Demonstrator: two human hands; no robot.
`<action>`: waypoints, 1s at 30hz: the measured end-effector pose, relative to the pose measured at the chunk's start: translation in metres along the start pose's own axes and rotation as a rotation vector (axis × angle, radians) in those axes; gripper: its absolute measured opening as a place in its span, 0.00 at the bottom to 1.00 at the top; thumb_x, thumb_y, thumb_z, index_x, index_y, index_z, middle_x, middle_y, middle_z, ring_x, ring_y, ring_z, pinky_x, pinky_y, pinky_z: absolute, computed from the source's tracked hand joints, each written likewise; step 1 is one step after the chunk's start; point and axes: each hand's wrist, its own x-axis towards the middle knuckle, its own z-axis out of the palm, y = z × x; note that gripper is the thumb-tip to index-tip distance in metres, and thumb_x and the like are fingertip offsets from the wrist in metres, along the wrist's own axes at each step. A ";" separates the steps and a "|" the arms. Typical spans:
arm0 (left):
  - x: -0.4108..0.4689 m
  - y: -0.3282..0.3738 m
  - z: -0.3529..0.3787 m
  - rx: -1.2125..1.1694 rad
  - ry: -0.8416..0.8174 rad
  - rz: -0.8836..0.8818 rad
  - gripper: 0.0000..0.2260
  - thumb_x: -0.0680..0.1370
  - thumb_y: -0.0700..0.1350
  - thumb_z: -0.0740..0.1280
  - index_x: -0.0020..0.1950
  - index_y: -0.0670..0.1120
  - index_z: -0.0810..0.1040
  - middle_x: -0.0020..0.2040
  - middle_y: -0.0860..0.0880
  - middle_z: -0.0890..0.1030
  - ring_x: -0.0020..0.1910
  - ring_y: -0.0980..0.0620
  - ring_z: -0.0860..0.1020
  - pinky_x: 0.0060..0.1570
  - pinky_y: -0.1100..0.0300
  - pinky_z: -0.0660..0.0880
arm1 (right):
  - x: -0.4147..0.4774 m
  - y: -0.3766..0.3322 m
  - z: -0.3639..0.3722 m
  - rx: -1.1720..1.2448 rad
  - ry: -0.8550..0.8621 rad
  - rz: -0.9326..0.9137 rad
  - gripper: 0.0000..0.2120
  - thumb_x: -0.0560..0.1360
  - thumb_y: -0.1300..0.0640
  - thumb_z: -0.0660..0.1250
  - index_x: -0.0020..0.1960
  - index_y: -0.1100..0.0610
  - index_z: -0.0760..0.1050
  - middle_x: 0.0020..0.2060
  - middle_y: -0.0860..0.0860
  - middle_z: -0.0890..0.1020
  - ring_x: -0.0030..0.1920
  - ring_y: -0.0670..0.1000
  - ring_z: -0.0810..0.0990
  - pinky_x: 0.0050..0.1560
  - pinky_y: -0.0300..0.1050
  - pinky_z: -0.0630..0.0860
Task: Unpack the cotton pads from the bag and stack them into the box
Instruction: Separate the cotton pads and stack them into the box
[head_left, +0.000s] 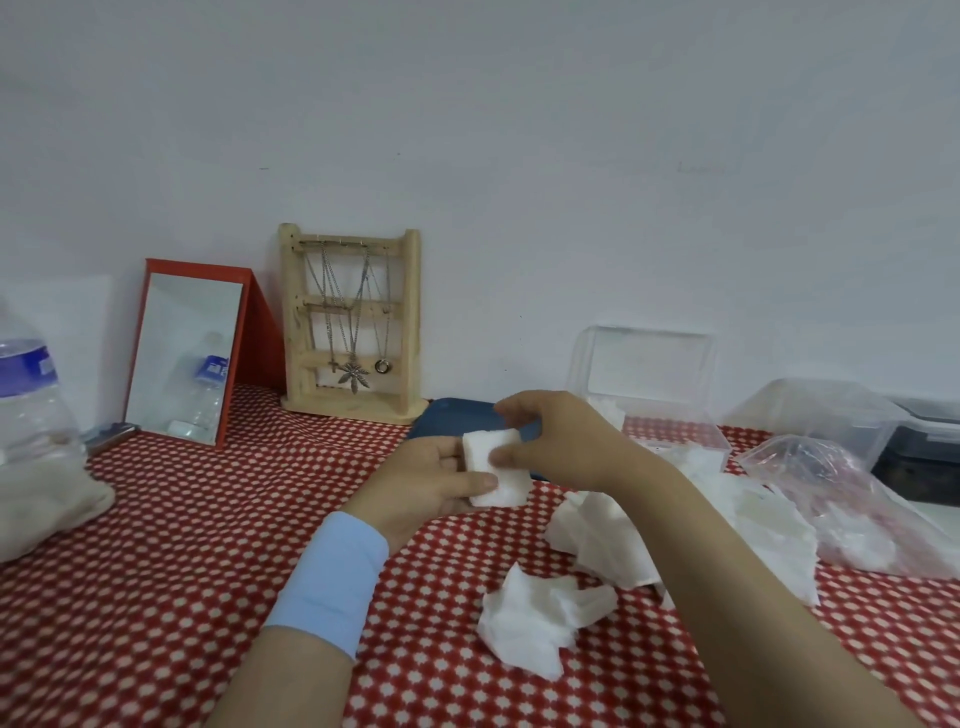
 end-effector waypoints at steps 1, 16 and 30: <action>0.000 -0.001 -0.001 0.032 -0.001 -0.001 0.18 0.76 0.32 0.72 0.65 0.41 0.79 0.55 0.44 0.87 0.55 0.46 0.85 0.59 0.48 0.80 | -0.001 0.000 -0.001 0.029 -0.016 0.006 0.22 0.73 0.52 0.76 0.66 0.51 0.78 0.53 0.42 0.81 0.52 0.42 0.80 0.54 0.36 0.75; 0.013 -0.012 -0.005 -0.037 0.220 -0.013 0.14 0.81 0.43 0.70 0.66 0.42 0.79 0.60 0.44 0.84 0.59 0.45 0.83 0.61 0.48 0.80 | -0.036 -0.030 -0.015 -0.545 -0.870 0.165 0.14 0.72 0.54 0.77 0.57 0.47 0.83 0.47 0.44 0.87 0.42 0.44 0.86 0.39 0.37 0.76; 0.008 -0.010 -0.001 0.102 0.212 0.025 0.07 0.81 0.44 0.69 0.57 0.45 0.83 0.55 0.45 0.86 0.56 0.46 0.84 0.58 0.45 0.82 | -0.028 -0.021 -0.020 -0.073 -0.294 0.057 0.06 0.77 0.58 0.70 0.47 0.50 0.85 0.32 0.40 0.83 0.31 0.41 0.77 0.35 0.36 0.74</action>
